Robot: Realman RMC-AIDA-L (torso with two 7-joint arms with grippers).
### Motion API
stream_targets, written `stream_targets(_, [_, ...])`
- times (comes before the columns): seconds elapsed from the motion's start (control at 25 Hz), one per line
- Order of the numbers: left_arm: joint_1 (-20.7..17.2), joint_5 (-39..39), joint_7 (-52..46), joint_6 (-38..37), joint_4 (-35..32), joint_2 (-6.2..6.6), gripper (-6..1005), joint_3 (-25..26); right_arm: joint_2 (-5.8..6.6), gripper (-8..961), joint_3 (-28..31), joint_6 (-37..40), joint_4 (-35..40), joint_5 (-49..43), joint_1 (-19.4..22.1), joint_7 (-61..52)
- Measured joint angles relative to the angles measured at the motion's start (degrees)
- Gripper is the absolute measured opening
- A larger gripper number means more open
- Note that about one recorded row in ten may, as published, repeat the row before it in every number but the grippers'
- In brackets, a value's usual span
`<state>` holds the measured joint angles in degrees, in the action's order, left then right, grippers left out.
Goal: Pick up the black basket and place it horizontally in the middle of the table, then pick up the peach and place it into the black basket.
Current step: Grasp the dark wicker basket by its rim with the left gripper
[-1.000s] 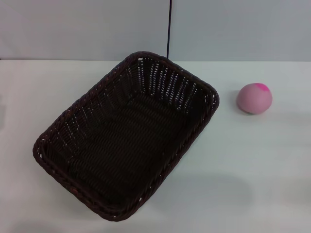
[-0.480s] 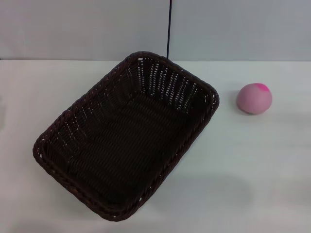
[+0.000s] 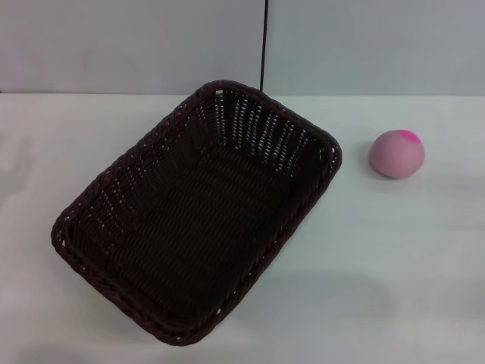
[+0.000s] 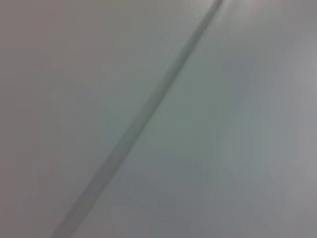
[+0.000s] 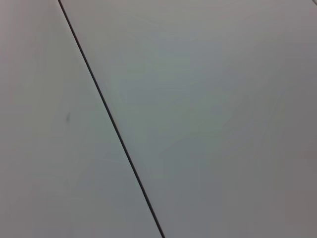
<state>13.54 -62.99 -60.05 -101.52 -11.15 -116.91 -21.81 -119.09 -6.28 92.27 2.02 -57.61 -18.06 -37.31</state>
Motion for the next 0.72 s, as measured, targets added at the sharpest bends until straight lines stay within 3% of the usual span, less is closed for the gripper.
stream_targets(0.16, [0.84, -4.06, -15.23, 1.76, -9.89, 1.96, 543, -6.15, 0.00, 494, -0.09, -0.05, 0.00, -0.04, -0.14, -0.01])
stream_targets(0.36, [4.76, -16.86, -33.88, 2.28, -21.22, 7.00, 562, -11.97, 0.00, 493, -0.08, -1.08, 0.00, -0.04, -0.22, -0.04])
stream_targets(0.52, [6.62, -24.35, -39.34, 2.71, -26.83, 7.51, 582, -12.42, 0.00, 493, -0.02, -1.45, 0.00, -0.04, -0.21, -0.04])
stream_targets(0.72, [9.31, -35.52, -45.66, 3.45, -37.10, 6.85, 606, -12.44, 0.00, 493, 0.35, -1.72, -0.05, 0.03, -0.14, -0.04])
